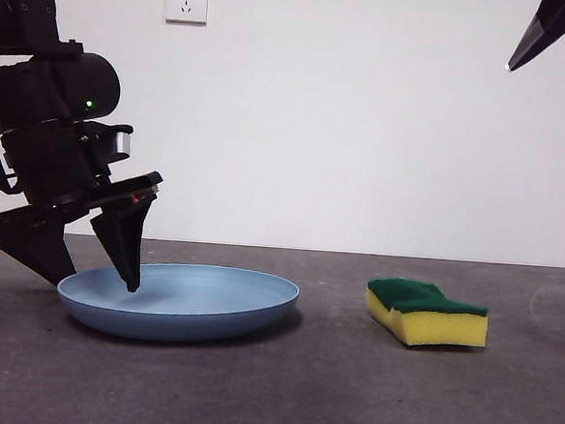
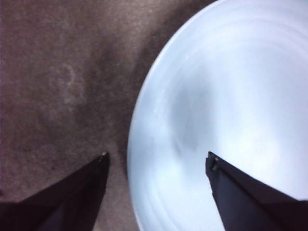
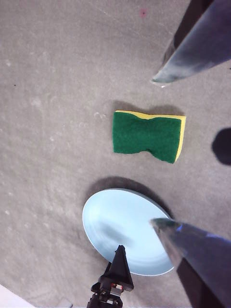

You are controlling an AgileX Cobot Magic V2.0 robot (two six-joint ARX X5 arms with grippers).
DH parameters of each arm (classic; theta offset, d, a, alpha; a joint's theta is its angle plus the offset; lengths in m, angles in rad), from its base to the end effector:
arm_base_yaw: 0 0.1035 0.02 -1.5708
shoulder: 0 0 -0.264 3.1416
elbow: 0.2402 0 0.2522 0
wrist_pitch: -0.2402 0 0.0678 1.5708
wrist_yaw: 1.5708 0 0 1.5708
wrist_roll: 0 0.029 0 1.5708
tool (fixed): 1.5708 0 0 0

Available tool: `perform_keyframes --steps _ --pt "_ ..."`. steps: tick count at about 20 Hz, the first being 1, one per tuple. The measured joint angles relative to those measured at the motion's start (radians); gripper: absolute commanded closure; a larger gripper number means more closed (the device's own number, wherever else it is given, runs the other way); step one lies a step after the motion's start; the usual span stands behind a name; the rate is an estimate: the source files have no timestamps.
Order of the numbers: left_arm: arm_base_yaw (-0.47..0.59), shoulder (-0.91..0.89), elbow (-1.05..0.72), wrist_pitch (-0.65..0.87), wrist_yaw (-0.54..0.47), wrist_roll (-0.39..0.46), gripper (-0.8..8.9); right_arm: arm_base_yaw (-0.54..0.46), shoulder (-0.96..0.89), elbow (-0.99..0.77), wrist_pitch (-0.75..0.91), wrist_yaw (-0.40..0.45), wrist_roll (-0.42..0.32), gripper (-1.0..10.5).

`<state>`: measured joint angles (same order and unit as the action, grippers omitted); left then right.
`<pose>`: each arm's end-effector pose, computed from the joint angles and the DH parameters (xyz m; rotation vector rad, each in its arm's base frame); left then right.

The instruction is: Pick up the plate,pick up the cloth,clean the plate with the cloth

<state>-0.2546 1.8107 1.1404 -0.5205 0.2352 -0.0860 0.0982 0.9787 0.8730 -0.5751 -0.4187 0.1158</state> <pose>0.3347 -0.0941 0.1656 -0.0623 1.2191 -0.3781 0.1938 0.0309 0.2970 0.2187 0.7081 0.4572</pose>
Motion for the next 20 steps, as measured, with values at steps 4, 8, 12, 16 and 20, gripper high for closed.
perform_keyframes --steps 4,8,12,16,20 --pt "-0.001 0.008 0.000 0.010 -0.007 0.000 8.21 0.000 0.000 0.000 0.000 0.000 0.000 4.7" --pt "-0.003 -0.019 -0.002 0.010 0.014 -0.005 8.21 0.000 0.000 0.000 -0.009 -0.001 0.007 4.8" --pt "-0.006 -0.152 -0.002 0.009 0.004 0.000 8.20 0.011 0.029 0.021 -0.011 0.010 -0.006 4.8" --pt "-0.010 -0.327 -0.002 -0.016 0.003 0.013 8.20 0.069 0.149 0.126 -0.066 0.093 -0.066 4.8" --pt "-0.016 -0.475 -0.002 -0.039 0.002 0.025 8.20 0.185 0.341 0.270 -0.140 0.233 -0.115 4.8"
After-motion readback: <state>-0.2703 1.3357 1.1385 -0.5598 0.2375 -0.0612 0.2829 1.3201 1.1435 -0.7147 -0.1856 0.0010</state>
